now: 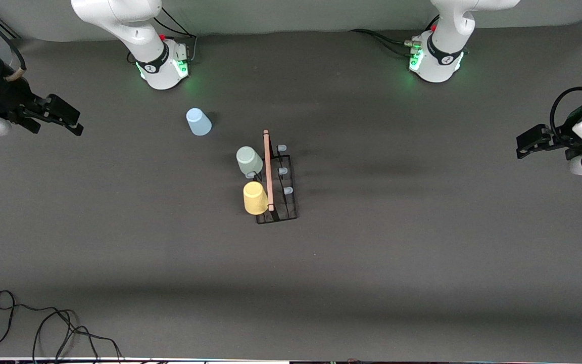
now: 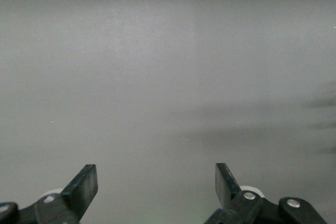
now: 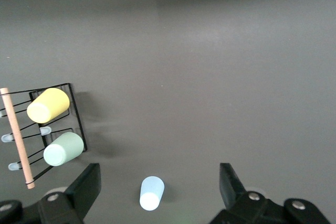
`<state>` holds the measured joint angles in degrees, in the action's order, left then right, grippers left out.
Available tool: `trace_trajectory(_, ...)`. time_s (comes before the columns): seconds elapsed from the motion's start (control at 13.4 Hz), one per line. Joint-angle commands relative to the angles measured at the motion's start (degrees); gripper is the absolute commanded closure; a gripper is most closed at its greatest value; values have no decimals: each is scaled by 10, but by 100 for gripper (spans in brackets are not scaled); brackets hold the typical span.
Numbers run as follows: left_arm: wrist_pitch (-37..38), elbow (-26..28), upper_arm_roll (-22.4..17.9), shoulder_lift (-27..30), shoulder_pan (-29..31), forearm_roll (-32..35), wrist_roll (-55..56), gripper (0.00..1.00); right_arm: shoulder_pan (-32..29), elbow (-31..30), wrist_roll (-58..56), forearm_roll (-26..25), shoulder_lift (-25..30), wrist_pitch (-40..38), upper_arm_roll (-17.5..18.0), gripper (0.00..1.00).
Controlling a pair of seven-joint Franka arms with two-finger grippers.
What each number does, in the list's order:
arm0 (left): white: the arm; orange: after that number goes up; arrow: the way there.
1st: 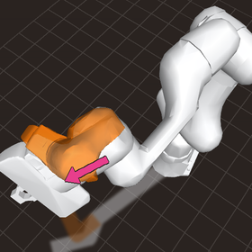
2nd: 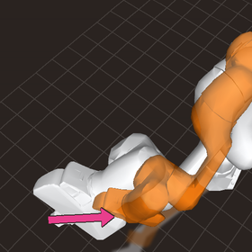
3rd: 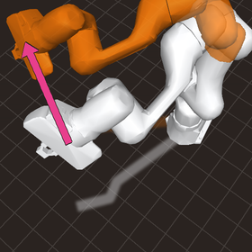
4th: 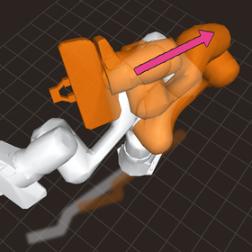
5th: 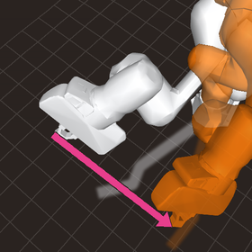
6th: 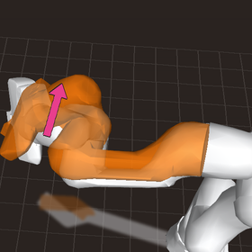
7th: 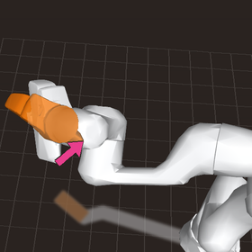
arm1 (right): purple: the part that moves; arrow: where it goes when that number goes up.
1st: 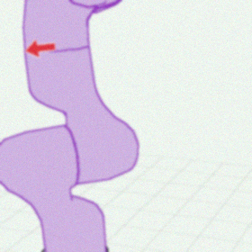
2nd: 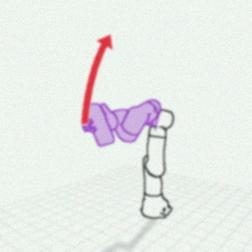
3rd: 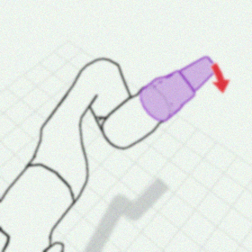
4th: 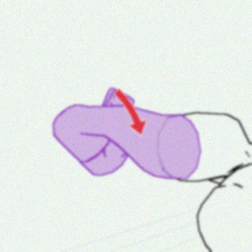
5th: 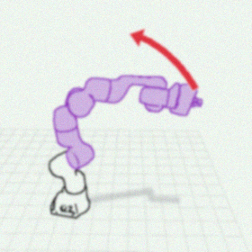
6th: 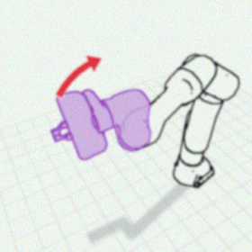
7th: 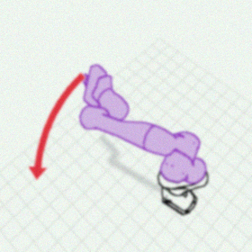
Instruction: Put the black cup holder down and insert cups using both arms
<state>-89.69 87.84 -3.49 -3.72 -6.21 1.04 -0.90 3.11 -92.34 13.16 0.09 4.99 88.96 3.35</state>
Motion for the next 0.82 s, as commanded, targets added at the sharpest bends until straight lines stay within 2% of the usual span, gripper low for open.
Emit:
trace_trajectory(0.0,0,-5,-1,-1,-2,-2,-3,0,-6,-2,-11,-12,-7,15,3,0)
trace_trajectory(0.37,0,-6,-2,-1,-1,-17,-3,0,-6,-6,-11,-11,-14,35,5,0)
trace_trajectory(0.75,2,-6,-2,-1,-1,-17,-4,0,-4,-13,-20,-11,-12,6,10,0)
